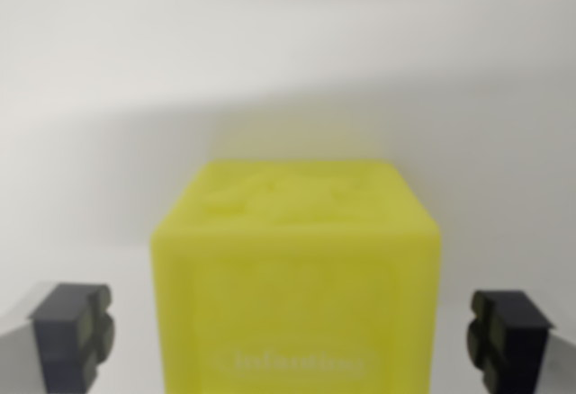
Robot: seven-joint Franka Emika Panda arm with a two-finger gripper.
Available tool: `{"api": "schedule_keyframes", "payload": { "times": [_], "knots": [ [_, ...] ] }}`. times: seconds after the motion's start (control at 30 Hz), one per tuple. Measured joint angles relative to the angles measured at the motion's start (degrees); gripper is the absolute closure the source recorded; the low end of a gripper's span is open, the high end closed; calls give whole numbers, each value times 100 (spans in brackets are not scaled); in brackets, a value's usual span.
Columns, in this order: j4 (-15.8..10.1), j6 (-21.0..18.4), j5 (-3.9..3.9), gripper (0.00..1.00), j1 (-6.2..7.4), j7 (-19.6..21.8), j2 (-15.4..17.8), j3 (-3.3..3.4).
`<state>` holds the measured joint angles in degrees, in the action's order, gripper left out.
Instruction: Pick yellow cube
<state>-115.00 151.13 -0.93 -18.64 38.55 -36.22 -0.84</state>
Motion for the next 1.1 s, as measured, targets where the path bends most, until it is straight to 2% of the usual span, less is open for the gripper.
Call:
{"api": "schedule_keyframes", "payload": {
  "times": [0.43, 0.77, 0.8, 1.1],
  "knots": [
    [93, 179, -16, 0, -8, 9, -274, 0],
    [100, 187, -19, 0, -10, 10, -288, 0],
    [100, 188, -20, 100, -10, 10, -287, 0],
    [59, 111, -20, 100, -10, 9, -166, -1]
  ]
}}
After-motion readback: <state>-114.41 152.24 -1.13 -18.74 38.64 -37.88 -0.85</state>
